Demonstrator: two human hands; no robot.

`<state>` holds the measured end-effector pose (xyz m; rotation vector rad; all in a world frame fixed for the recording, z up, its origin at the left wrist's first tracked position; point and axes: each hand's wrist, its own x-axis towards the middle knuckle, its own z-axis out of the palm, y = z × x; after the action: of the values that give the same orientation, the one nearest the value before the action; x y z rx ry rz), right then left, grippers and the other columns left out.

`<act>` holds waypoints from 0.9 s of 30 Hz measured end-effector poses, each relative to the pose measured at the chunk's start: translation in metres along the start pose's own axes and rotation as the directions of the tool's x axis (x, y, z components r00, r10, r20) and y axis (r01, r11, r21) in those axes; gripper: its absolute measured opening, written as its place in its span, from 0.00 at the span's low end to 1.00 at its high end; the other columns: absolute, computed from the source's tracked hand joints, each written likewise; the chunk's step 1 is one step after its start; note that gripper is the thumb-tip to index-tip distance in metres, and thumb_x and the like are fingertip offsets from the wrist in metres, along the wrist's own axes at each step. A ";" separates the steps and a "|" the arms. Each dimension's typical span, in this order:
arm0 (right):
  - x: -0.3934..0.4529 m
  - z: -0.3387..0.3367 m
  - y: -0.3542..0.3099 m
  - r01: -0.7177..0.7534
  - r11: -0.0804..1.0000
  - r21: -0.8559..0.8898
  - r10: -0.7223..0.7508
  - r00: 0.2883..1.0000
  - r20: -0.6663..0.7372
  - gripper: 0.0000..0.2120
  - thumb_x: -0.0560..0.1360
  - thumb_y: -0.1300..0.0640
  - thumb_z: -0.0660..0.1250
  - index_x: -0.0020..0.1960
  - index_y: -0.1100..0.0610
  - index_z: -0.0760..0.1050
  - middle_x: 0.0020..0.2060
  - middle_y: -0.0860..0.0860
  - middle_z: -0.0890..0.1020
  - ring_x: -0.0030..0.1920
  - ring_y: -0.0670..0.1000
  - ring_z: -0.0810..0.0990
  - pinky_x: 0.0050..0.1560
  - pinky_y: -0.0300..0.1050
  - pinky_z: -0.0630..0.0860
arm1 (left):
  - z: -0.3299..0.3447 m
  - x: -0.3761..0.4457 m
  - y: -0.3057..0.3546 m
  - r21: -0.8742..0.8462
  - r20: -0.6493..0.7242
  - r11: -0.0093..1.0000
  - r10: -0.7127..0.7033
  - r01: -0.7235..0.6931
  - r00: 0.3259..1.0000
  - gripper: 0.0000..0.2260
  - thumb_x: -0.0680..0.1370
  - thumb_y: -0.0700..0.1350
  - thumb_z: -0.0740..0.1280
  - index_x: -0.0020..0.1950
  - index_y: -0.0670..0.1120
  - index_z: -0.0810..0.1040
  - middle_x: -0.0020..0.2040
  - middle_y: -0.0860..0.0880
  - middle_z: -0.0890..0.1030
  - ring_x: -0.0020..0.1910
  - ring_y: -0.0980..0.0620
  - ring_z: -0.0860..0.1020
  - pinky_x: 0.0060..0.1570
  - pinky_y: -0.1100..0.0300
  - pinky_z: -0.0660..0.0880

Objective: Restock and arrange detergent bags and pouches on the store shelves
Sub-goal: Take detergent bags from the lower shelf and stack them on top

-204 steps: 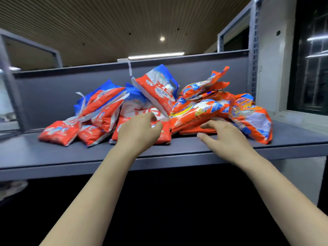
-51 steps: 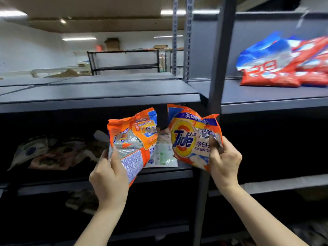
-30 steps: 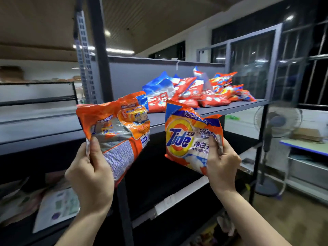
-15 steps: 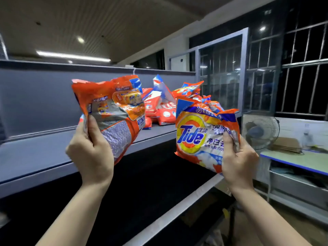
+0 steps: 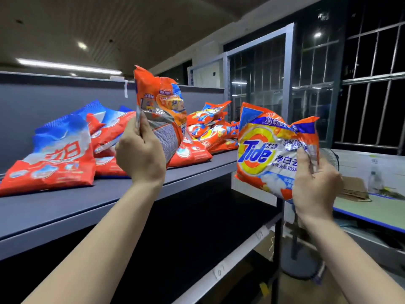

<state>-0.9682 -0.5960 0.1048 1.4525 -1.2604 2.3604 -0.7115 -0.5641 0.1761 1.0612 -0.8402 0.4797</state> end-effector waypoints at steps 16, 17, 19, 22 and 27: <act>0.129 0.100 0.153 -0.050 0.991 0.123 0.050 0.999 0.004 0.12 0.79 0.50 0.63 0.39 0.53 0.75 0.30 0.41 0.77 0.29 0.32 0.76 0.27 0.26 0.67 | 0.272 0.056 -0.048 0.262 -0.017 0.964 0.049 -0.042 0.999 0.15 0.82 0.53 0.54 0.57 0.50 0.77 0.51 0.41 0.81 0.52 0.37 0.75 0.43 0.53 0.59; 0.136 0.102 0.161 -0.055 0.989 0.135 0.056 0.998 -0.002 0.12 0.79 0.50 0.63 0.39 0.53 0.75 0.29 0.41 0.77 0.29 0.32 0.76 0.27 0.26 0.67 | 0.286 0.057 -0.053 0.282 -0.011 0.958 0.052 -0.047 0.999 0.15 0.81 0.53 0.54 0.58 0.51 0.77 0.51 0.41 0.82 0.52 0.37 0.76 0.43 0.54 0.58; 0.150 0.108 0.174 -0.054 0.988 0.148 0.056 0.998 -0.009 0.13 0.78 0.50 0.63 0.36 0.51 0.73 0.25 0.39 0.77 0.28 0.32 0.75 0.26 0.25 0.66 | 0.313 0.062 -0.064 0.293 0.019 0.954 0.058 -0.061 0.998 0.14 0.81 0.52 0.54 0.59 0.52 0.77 0.51 0.41 0.81 0.51 0.36 0.76 0.42 0.54 0.59; 0.172 0.123 0.191 -0.046 0.988 0.150 0.047 0.999 -0.008 0.15 0.78 0.50 0.63 0.32 0.48 0.69 0.25 0.36 0.77 0.26 0.34 0.74 0.25 0.27 0.64 | 0.351 0.059 -0.085 0.375 0.146 0.920 0.063 -0.114 0.987 0.13 0.79 0.53 0.56 0.58 0.52 0.76 0.50 0.39 0.81 0.49 0.34 0.77 0.40 0.52 0.63; 0.206 0.166 0.205 -0.017 0.986 0.167 0.022 0.999 -0.029 0.10 0.79 0.51 0.63 0.41 0.52 0.74 0.32 0.47 0.77 0.35 0.47 0.75 0.36 0.42 0.69 | 0.389 0.039 -0.119 0.545 0.570 0.761 -0.028 -0.352 0.821 0.14 0.79 0.47 0.56 0.58 0.41 0.74 0.56 0.35 0.78 0.56 0.34 0.75 0.51 0.47 0.71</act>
<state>-1.0600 -0.9101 0.1771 1.4476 -1.0984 2.5454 -0.7457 -0.9677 0.2300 1.8211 -1.3507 0.6506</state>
